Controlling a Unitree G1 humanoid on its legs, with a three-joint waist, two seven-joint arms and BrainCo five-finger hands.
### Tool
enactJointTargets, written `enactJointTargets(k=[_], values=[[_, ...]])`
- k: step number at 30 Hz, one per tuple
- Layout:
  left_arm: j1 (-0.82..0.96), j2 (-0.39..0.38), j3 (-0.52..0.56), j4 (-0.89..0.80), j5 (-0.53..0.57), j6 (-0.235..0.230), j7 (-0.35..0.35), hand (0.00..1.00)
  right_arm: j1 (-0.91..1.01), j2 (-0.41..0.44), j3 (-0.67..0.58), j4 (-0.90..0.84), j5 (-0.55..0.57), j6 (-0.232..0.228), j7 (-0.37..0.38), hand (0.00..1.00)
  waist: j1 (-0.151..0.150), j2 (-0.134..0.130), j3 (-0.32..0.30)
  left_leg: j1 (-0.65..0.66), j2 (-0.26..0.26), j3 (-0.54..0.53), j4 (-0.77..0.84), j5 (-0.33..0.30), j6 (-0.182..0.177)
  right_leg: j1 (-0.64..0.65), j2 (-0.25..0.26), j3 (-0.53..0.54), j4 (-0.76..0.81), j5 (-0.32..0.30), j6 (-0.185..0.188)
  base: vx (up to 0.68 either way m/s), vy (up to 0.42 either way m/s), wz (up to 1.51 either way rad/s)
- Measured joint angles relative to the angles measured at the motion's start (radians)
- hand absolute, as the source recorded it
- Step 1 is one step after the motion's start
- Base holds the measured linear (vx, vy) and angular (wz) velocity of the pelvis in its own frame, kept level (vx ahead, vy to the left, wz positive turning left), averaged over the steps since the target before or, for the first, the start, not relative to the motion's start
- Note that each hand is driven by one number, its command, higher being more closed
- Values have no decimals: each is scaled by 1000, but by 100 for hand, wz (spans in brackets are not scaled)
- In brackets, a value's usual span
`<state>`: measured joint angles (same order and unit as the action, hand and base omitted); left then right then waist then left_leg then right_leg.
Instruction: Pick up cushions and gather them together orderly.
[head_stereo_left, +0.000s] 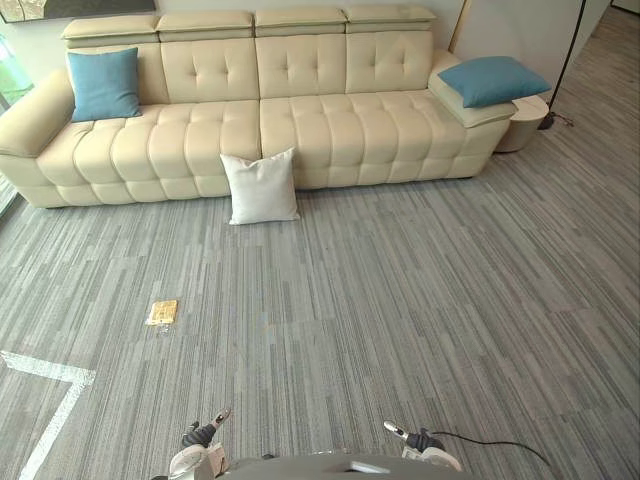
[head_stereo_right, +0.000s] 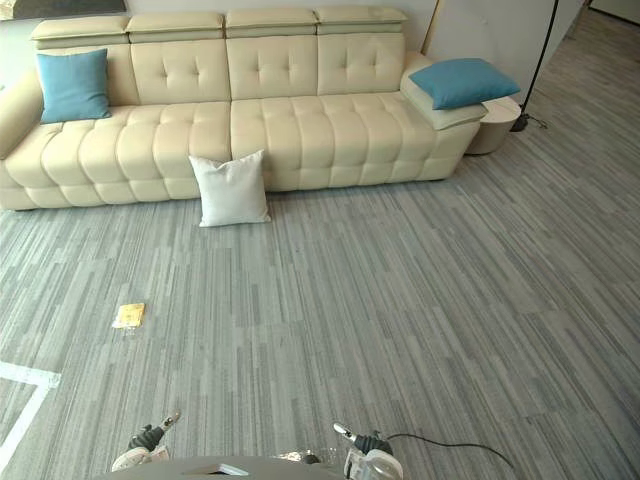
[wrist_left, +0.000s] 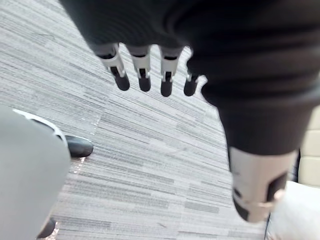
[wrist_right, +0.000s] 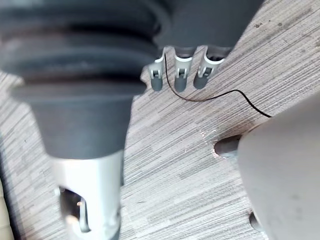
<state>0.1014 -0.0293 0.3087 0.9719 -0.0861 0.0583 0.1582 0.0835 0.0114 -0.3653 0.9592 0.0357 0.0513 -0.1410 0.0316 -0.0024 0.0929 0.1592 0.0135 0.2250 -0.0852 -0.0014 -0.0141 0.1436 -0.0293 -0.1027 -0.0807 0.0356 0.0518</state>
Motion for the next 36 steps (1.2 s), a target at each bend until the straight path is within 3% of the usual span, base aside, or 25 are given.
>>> enactJointTargets(k=[17, 24, 27, 29, 30, 33, 36], values=[[-4, 24, -35, 2, 1, -3, -21, 0, 4, 14, -35, 6, 50, 0, 2, 0, 7, -22, -1, -23, -1, 0, -1, -2, 0, -30, 0, -3, -5, -3, 4, -2, -4, 0], [-12, 36, -47, 0, -1, -4, -23, 0, -6, 15, -40, 18, 53, 0, 8, 0, 20, -35, -1, -43, -6, 47, 6, -36, 0, -77, -4, 40, 19, -25, 15, 9, -4, -19], [-16, 59, -98, -2, 0, -3, -34, 0, -17, 15, -41, 18, 52, 0, 9, 0, 14, -42, 4, -50, -17, 50, 10, -61, 15, -148, -19, 44, 149, -93, 24, 121, 42, -7], [-26, 69, -123, -6, 0, -3, -35, 0, -21, 16, -41, 16, 47, 0, 10, 0, 14, -51, 24, -54, -26, 51, 69, -104, 24, -183, -43, 40, 269, -155, 42, 197, 82, -4], [-32, 67, -136, -8, 2, -3, -34, 0, -26, 12, -38, 6, 41, 0, 11, 0, 19, -41, 38, -54, -24, 54, 106, -139, 33, -214, -55, 31, 378, -178, 58, 103, 78, -16], [-31, 67, -163, -13, 10, -2, -36, 0, -31, 2, -27, -36, 38, -6, 15, 0, 3, -20, 52, -38, -22, 46, 177, -217, 48, -367, -91, -1, 731, -189, 43, 156, 95, -3], [-38, 68, -154, -15, 3, -1, -34, 0, -47, -2, -18, -45, 38, -12, 29, 0, -1, -23, 58, 25, -10, 37, 205, -287, 43, -480, -100, -72, 894, -295, 26, 358, 84, 2]])
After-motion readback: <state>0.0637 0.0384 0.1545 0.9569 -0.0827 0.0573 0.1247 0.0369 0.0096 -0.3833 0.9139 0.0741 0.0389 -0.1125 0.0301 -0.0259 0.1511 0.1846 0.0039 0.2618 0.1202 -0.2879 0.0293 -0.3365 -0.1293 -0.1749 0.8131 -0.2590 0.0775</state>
